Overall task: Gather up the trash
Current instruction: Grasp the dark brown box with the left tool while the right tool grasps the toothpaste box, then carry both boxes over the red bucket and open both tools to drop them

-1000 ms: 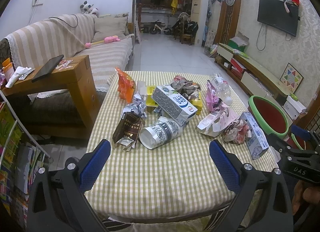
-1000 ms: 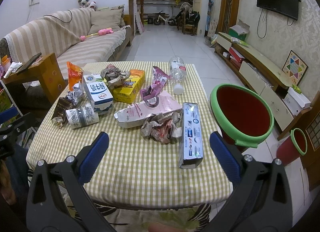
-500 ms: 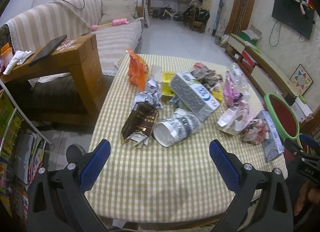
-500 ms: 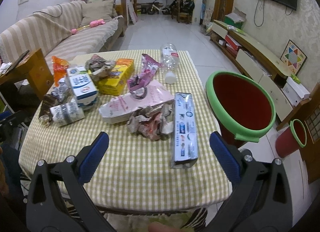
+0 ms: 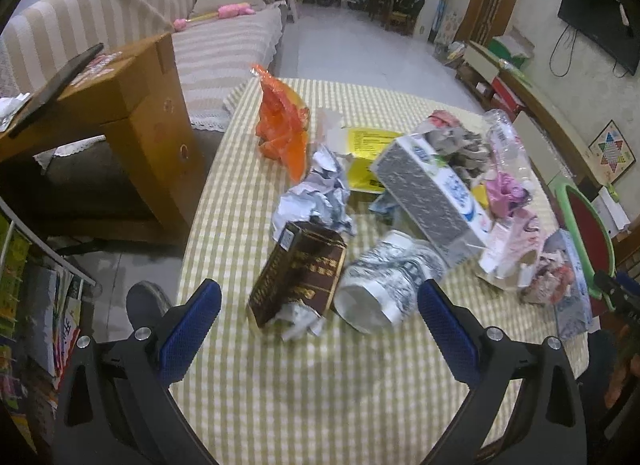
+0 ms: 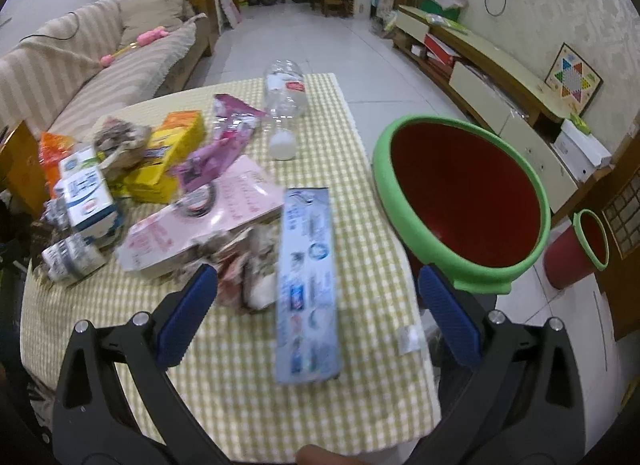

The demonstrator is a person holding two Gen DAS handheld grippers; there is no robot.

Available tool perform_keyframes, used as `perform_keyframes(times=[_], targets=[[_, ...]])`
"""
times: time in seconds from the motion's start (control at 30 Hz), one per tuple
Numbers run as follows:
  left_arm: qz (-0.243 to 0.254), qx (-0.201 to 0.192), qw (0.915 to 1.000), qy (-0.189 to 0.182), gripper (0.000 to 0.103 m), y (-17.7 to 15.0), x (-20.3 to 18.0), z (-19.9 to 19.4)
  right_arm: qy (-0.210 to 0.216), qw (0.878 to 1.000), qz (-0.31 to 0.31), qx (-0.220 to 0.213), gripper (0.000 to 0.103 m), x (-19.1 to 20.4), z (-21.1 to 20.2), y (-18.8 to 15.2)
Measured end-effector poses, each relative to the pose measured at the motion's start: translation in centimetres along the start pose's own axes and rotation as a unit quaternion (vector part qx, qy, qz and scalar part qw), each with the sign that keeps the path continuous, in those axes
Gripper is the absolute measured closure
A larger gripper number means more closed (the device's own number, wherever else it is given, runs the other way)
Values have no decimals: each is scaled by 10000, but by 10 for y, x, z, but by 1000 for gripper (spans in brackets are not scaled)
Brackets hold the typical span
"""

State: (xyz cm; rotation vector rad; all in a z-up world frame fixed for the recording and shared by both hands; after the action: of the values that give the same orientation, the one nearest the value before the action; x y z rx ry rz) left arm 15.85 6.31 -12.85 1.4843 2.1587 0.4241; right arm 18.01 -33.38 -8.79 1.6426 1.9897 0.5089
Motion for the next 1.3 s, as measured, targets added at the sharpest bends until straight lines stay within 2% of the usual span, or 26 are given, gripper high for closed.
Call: perform_keyframes(times=[0.1,0.2,0.43,0.53,0.77,0.93,1.0,1.07,1.23,1.3], targets=[[32,74,10000,6,9,7,2,11,125,9997,17,211,5,-5,16,3],[44,174,9998,26,9,10,3,21,316,9986,68,415,15,-8,31,3],[58,487,9988,23,13,8,7,45,572,9947,79,850,25,-4,55,-3],[-85,541,9985,-55,12,9,10,51,635,9935,72,941,30,-3,59,-5],[-287,624,9976,16,21,14,22,60,787,9907,45,1106,45,0,66,-7],[-267,908,9955,14,25,7,22,69,882,9878,3,1281,47,5,74,-11],[-240,927,9954,31,34,6,20,70,937,9870,-8,1306,60,7,74,-12],[-211,1001,9947,43,56,3,17,71,947,9869,-33,1306,67,7,72,-13],[-259,1065,9940,4,81,-3,16,63,964,9885,34,1161,67,3,59,-10],[-266,1020,9944,-36,81,-4,16,56,954,9892,59,1112,67,-1,55,-7]])
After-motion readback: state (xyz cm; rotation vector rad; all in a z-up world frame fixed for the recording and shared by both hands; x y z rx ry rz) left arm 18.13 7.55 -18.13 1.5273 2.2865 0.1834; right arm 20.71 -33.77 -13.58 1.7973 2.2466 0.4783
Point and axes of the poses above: each gripper's, at about its wrist camera, not at the fingertips, and z roughly the way its jaws point, x to its left, y to its top, the point moved 8 cm from there along z, roughly the way its jaws point, and after that the axes turned 13 degrees about -z, right-handed, at the moved point
